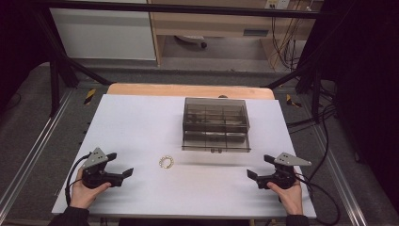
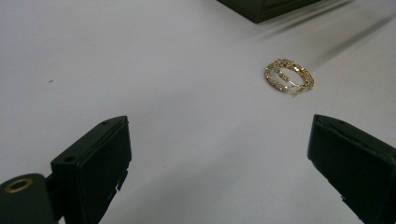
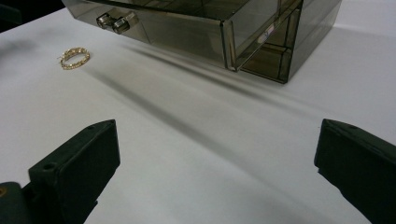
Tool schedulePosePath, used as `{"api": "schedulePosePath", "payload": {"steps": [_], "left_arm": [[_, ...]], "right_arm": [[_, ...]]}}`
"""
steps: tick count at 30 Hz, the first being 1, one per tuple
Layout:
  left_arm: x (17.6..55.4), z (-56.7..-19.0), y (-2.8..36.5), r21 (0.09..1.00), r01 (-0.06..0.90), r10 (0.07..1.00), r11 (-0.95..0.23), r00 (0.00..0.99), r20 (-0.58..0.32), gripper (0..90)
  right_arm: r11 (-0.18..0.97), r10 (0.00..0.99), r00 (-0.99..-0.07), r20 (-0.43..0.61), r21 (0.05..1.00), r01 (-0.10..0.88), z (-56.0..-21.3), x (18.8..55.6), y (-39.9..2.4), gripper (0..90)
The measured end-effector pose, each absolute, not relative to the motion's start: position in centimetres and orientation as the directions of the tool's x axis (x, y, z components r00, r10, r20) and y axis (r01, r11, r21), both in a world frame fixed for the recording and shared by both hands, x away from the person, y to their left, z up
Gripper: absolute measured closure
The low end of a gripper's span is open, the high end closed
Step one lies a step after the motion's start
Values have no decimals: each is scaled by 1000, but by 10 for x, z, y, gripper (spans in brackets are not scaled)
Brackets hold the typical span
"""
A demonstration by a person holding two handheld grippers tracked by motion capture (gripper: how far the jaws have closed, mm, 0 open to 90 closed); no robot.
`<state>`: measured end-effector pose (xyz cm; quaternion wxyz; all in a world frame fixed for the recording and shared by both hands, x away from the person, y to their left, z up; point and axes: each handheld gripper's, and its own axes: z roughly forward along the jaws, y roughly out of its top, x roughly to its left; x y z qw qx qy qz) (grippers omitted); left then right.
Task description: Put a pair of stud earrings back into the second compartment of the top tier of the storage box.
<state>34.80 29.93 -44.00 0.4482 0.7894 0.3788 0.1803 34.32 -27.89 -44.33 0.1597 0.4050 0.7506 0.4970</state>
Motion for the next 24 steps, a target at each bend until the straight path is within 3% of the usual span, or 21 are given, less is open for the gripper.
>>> {"api": "schedulePosePath", "payload": {"steps": [24], "left_arm": [[356, -432, 276, 814, 458, 743, -357, 667, -50, 61]], "right_arm": [[204, 774, -614, 156, 856, 474, -446, 345, -280, 8]]}}
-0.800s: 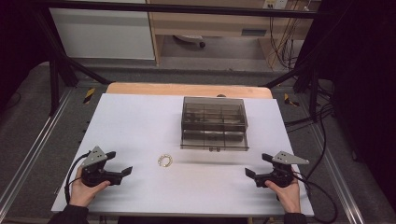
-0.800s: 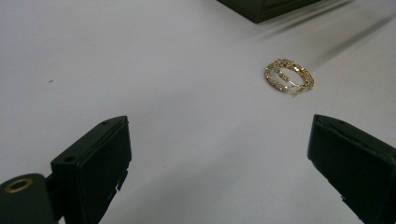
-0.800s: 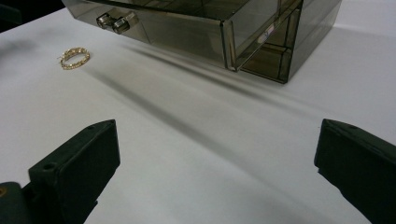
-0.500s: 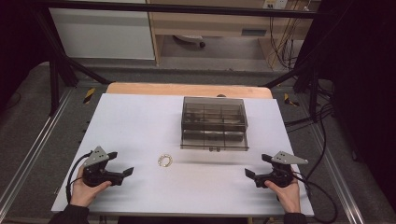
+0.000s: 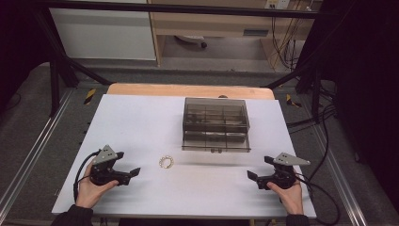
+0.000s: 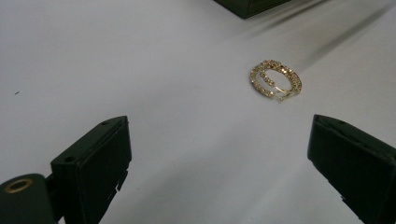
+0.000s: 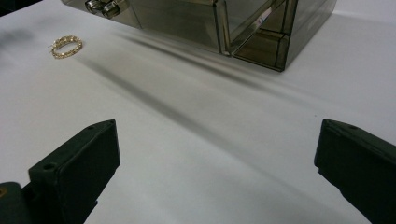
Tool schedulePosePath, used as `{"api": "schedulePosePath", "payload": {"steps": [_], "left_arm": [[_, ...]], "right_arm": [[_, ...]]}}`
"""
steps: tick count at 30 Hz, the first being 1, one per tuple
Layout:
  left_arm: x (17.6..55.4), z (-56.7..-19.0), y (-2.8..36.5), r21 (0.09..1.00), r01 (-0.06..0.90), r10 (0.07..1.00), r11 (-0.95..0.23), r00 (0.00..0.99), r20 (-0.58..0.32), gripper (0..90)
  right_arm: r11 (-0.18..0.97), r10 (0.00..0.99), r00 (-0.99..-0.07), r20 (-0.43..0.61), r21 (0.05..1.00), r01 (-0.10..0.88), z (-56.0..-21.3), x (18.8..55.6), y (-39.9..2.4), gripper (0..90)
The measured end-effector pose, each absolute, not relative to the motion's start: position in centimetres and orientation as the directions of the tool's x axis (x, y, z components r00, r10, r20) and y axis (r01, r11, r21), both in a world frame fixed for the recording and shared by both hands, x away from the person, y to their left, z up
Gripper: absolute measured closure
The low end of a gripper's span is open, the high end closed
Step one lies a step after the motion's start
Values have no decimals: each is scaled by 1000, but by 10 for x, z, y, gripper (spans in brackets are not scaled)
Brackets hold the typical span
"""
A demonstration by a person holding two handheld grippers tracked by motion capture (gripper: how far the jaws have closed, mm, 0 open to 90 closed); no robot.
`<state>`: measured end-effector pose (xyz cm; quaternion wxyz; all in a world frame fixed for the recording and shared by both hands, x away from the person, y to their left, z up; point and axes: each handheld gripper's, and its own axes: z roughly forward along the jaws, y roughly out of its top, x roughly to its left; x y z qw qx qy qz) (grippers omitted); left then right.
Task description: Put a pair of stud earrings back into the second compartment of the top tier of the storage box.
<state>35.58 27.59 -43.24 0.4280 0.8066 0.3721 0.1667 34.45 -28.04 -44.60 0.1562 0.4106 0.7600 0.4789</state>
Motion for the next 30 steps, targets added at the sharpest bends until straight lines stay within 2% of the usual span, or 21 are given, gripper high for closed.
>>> {"api": "schedulePosePath", "payload": {"steps": [30], "left_arm": [[383, -420, 226, 781, 474, 718, -406, 694, -48, 112]], "right_arm": [[221, 778, -611, 148, 845, 487, -446, 344, -280, 8]]}}
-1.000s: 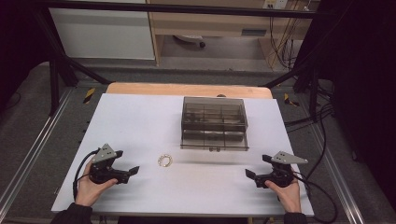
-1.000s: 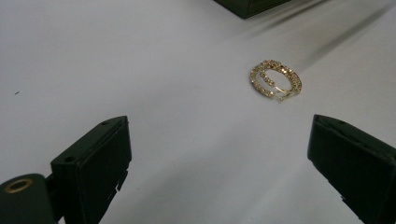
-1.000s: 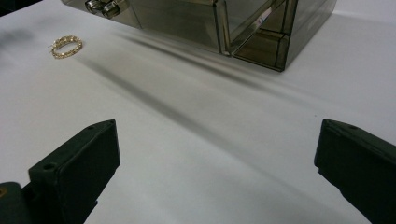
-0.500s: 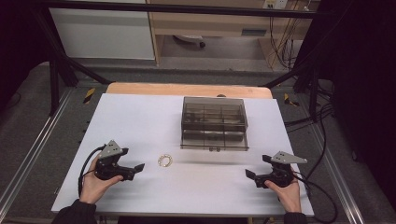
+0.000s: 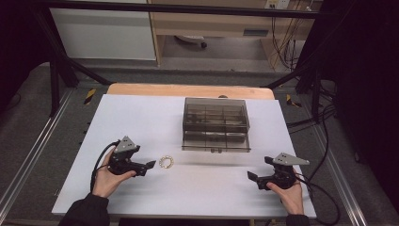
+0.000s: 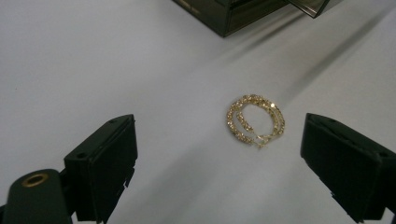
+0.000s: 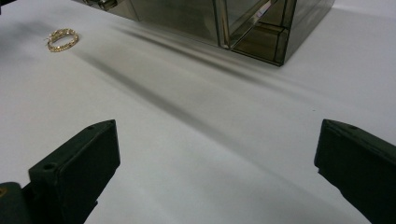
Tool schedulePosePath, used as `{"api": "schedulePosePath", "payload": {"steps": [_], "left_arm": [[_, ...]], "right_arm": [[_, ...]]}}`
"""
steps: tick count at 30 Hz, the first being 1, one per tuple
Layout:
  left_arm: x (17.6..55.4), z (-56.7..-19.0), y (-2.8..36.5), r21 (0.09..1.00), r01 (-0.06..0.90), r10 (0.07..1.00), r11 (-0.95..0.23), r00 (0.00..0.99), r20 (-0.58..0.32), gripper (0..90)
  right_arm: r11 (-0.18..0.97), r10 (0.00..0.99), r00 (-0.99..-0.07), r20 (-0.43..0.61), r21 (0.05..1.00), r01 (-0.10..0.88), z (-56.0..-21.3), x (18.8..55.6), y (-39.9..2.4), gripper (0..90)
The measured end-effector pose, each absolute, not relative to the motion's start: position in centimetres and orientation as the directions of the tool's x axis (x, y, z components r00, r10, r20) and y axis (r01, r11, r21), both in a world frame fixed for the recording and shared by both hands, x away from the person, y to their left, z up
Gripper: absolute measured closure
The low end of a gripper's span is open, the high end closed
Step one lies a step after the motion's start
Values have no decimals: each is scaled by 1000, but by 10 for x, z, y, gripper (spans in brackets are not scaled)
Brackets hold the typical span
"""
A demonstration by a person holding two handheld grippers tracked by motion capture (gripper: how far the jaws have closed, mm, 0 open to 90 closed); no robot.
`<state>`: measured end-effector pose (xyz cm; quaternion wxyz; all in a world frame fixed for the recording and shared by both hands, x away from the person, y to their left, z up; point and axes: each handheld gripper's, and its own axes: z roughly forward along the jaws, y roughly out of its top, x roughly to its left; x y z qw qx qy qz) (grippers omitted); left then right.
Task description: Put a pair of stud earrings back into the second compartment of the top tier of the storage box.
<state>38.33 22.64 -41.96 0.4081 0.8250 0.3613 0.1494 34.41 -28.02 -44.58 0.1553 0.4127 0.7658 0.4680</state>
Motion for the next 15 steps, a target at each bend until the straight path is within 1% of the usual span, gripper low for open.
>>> {"api": "schedulePosePath", "payload": {"steps": [3, 8, 15], "left_arm": [[388, -421, 220, 771, 480, 724, -419, 689, -35, 123], [394, -424, 209, 754, 490, 731, -438, 682, -18, 171], [400, -430, 195, 733, 498, 734, -463, 680, 2, 279]], "right_arm": [[224, 778, -611, 146, 844, 487, -446, 344, -280, 8], [226, 778, -611, 145, 844, 487, -446, 344, -280, 8], [231, 779, -612, 140, 842, 487, -446, 344, -280, 8]]}}
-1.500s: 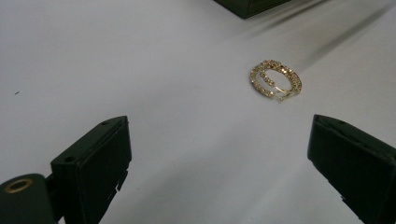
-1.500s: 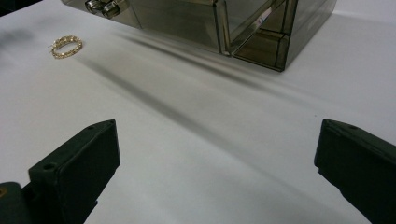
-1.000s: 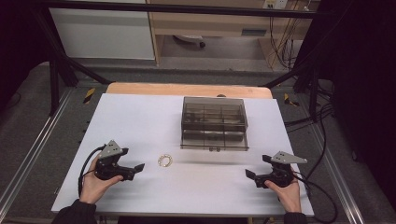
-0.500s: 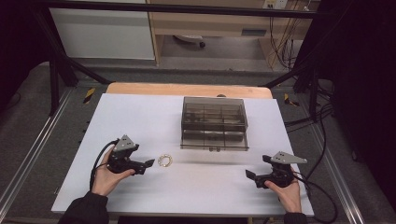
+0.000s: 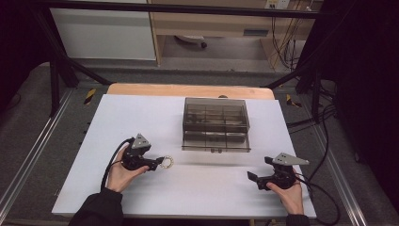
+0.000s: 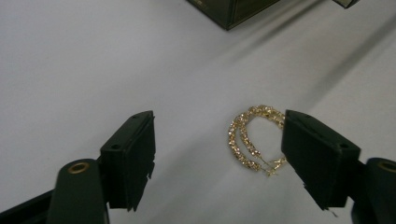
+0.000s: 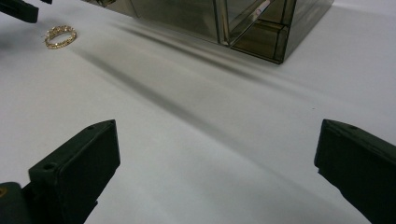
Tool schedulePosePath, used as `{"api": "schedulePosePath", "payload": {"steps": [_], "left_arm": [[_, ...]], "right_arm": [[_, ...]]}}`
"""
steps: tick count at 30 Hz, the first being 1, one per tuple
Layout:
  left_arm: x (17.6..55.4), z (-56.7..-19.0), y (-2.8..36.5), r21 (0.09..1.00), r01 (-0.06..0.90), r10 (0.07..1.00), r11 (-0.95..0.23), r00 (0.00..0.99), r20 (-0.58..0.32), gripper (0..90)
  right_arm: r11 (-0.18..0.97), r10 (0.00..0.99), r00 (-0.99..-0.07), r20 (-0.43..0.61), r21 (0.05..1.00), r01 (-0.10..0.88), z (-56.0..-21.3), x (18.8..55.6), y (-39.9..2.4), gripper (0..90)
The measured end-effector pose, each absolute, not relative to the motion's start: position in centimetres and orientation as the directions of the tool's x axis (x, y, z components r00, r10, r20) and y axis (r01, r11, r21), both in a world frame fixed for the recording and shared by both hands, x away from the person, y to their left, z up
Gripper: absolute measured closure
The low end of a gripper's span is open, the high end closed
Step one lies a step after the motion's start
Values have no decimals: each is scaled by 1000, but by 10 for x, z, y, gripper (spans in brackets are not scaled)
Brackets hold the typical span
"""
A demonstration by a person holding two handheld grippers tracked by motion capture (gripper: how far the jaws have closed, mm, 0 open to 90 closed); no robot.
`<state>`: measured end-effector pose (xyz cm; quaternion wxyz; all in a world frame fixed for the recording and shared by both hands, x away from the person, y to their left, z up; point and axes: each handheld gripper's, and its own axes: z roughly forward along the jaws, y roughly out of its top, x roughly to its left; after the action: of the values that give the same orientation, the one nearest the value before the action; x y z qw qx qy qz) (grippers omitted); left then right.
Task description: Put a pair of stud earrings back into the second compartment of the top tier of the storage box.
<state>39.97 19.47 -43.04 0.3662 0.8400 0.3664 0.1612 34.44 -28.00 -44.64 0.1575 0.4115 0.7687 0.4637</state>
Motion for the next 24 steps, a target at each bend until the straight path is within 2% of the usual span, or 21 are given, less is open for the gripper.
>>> {"api": "schedulePosePath", "payload": {"steps": [6, 11, 17, 24], "left_arm": [[401, -435, 186, 715, 505, 735, -483, 677, 18, 390], [402, -437, 182, 709, 519, 737, -478, 676, 2, 529], [401, -439, 176, 698, 526, 732, -486, 681, -4, 649], [400, -441, 171, 691, 523, 726, -500, 688, 4, 748]], "right_arm": [[231, 779, -611, 140, 842, 488, -446, 344, -280, 8], [232, 779, -612, 139, 842, 487, -446, 344, -280, 8], [232, 778, -612, 140, 842, 487, -446, 344, -280, 8], [230, 779, -611, 142, 842, 488, -446, 344, -281, 7]]}}
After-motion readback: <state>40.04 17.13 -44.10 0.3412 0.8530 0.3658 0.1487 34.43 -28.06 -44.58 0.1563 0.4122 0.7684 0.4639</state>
